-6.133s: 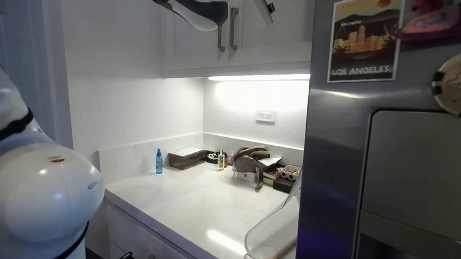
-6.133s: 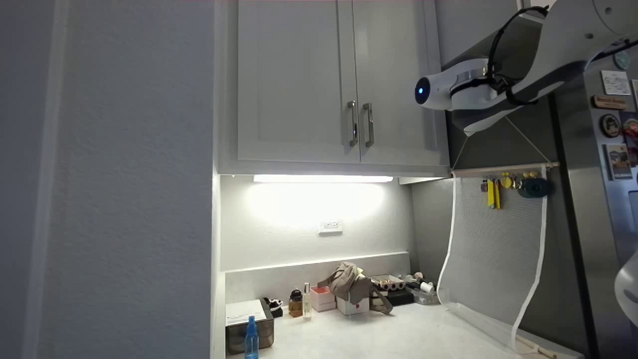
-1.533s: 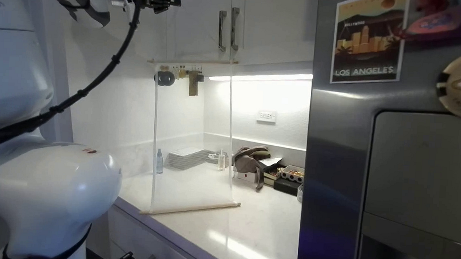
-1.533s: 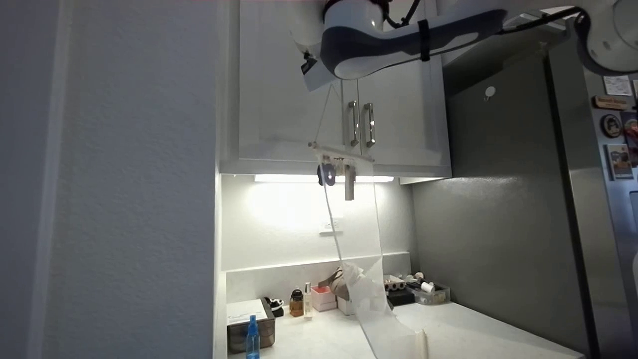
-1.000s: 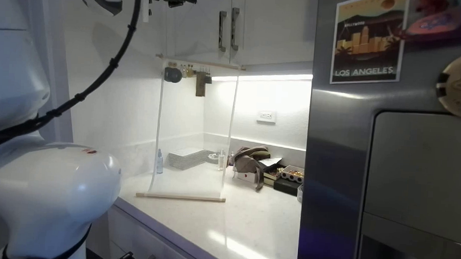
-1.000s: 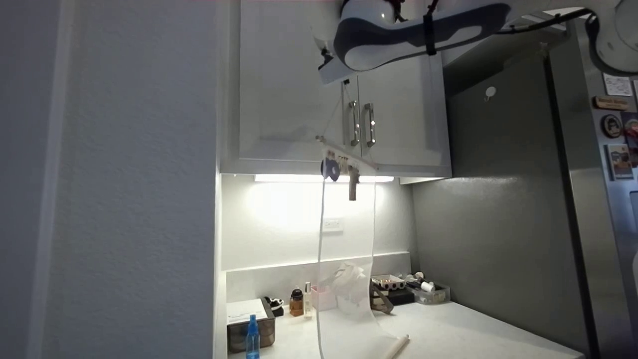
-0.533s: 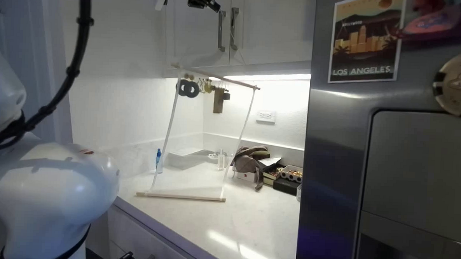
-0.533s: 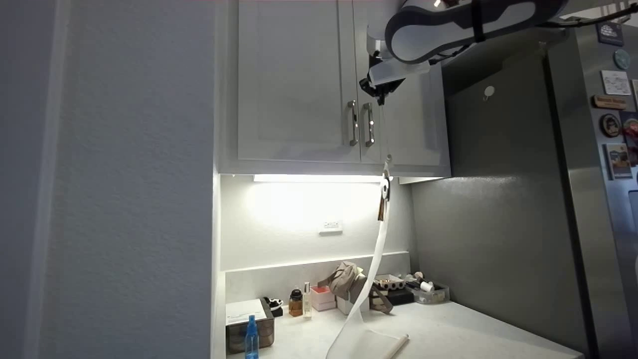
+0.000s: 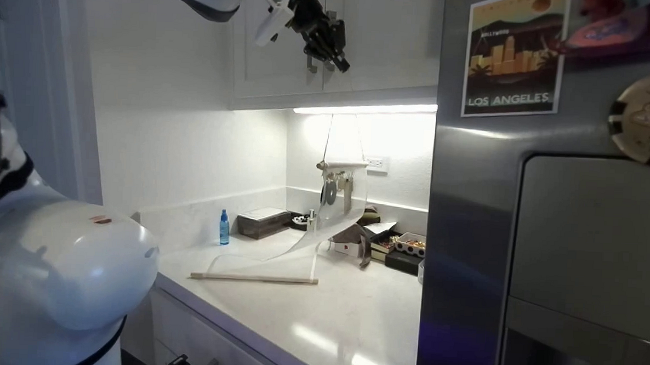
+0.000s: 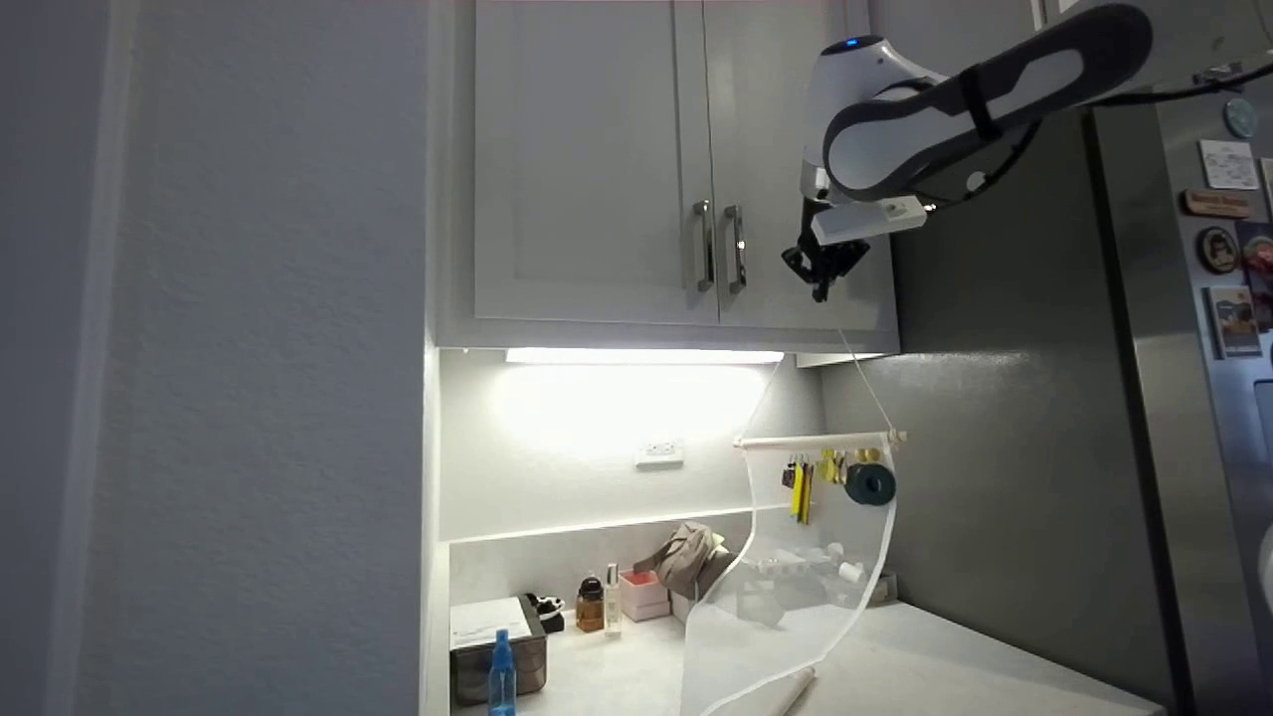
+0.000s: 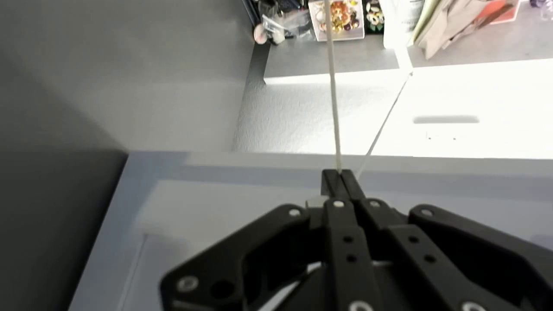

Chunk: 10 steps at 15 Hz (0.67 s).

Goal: Take the net from the fridge and put it on the countertop

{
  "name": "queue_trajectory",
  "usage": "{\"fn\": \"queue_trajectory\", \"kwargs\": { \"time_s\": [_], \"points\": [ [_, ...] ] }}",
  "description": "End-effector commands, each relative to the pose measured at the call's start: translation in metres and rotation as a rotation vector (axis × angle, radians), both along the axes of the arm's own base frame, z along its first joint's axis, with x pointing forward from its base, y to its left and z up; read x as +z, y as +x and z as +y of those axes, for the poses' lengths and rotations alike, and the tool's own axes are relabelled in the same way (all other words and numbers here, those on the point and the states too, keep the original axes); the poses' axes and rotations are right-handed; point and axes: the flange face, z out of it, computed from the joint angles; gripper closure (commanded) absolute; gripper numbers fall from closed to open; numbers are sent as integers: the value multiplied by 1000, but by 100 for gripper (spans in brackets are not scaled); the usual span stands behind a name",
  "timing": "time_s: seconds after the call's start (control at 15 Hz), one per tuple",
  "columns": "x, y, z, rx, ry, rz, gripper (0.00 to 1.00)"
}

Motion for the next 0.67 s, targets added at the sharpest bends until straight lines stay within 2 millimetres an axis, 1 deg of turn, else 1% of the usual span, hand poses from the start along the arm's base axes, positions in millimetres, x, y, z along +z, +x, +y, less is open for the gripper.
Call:
{"fn": "queue_trajectory", "kwargs": {
  "time_s": [0.0,0.2,0.6],
  "points": [
    [-33,-1,-35,4,52,60,100],
    [-61,-1,-63,-9,109,125,100],
    [-106,-7,-102,-32,155,227,100]
  ]
}}
